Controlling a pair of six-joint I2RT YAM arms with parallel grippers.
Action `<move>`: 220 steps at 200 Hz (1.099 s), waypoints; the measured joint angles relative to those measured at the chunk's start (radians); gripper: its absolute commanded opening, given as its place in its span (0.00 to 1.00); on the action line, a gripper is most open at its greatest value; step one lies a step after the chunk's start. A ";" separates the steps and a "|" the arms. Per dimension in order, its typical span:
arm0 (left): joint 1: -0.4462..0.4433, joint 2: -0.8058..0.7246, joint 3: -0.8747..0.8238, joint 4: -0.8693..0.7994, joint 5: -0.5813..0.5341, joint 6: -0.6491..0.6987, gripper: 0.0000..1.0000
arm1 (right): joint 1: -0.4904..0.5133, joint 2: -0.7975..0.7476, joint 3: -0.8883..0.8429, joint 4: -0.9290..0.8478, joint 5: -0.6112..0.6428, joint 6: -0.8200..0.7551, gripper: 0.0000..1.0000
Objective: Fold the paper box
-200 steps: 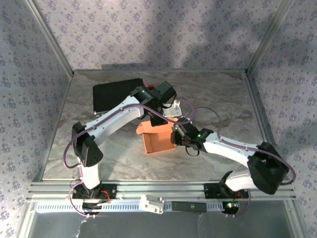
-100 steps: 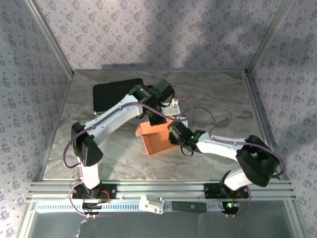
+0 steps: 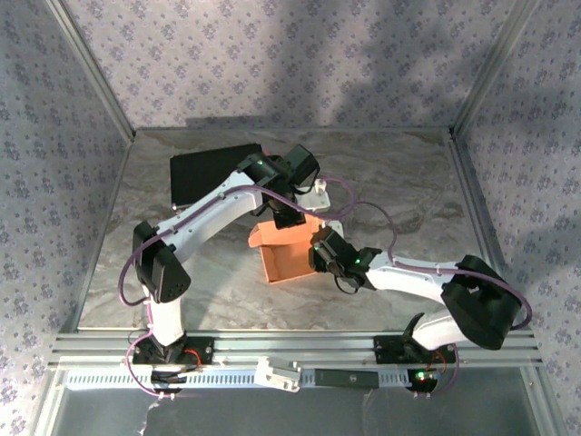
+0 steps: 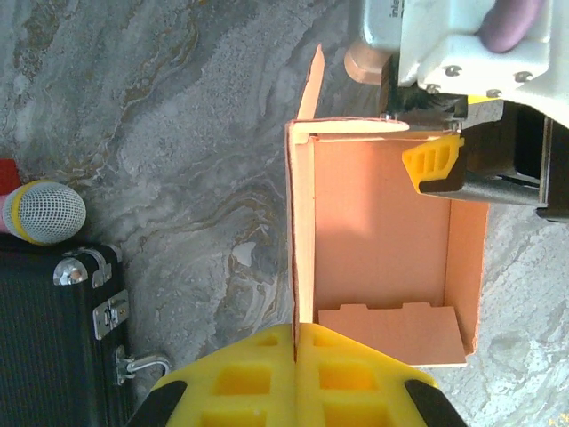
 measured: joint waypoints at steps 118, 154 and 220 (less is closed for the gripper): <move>0.000 0.020 0.026 0.002 0.019 0.008 0.00 | -0.022 0.042 -0.043 0.041 -0.005 -0.028 0.27; 0.000 0.021 0.026 0.020 0.025 -0.005 0.14 | -0.029 0.061 0.006 0.020 0.008 -0.040 0.01; 0.007 -0.414 -0.312 0.407 -0.181 -0.484 0.46 | -0.027 0.017 0.039 -0.074 0.072 -0.013 0.00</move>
